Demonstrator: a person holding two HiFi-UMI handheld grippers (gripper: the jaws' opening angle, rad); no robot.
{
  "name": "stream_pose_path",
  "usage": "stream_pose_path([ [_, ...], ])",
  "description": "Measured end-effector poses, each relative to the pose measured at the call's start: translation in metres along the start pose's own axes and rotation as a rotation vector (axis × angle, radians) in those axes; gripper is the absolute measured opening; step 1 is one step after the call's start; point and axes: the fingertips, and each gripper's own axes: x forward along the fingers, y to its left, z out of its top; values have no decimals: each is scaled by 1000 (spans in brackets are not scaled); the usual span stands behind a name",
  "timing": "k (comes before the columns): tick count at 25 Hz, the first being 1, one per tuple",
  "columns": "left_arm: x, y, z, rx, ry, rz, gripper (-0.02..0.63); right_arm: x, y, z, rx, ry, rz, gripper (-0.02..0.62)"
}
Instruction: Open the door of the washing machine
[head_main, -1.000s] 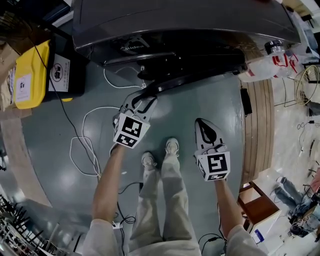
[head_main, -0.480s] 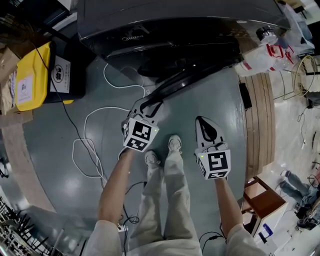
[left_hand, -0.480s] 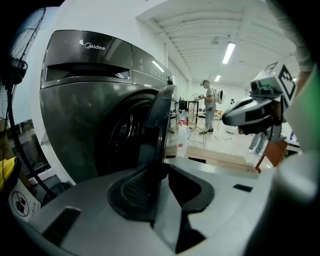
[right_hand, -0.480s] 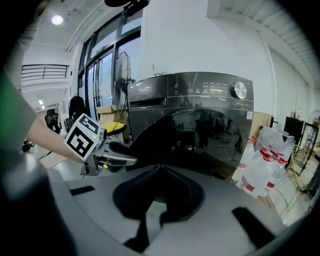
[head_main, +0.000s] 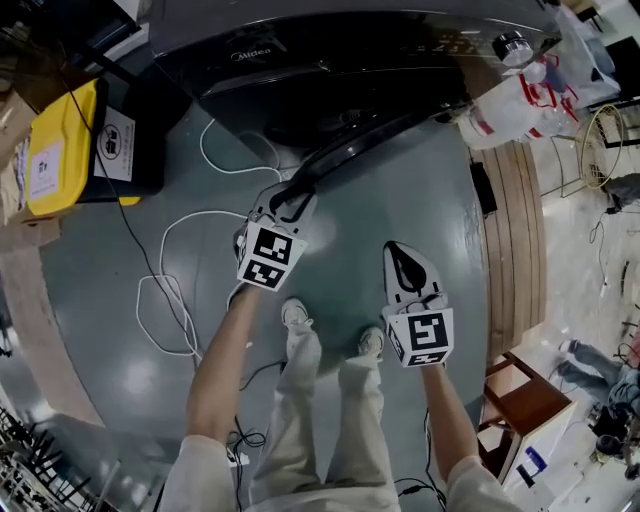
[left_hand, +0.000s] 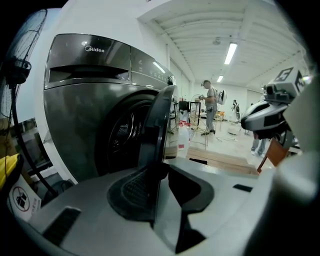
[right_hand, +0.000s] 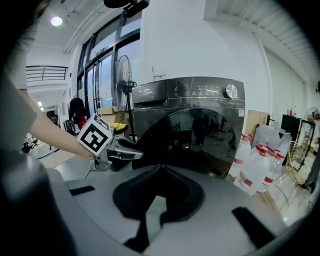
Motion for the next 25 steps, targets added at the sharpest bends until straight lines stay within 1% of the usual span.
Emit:
stream_pose_path([
  [5,-3,-12,-4,-23,2,35,106,-14,-11,-10,-8,-9,26,-2],
  [9,-7,-34,-6,-40,3,61,106,-33,-23,-21,-24,-7,41,-2],
  [15,-15,-79,-10,-70,-5,107,103,-65,-42,-40,-19,1,33,-2],
  [22,-18,-137,-9,-54,-9,107,103,-90,-55,-55,-6,4,7,-2],
  [25,-19,-154,-10,-76,-4,111,103,-95,-52,-56,5,1,0,-2],
])
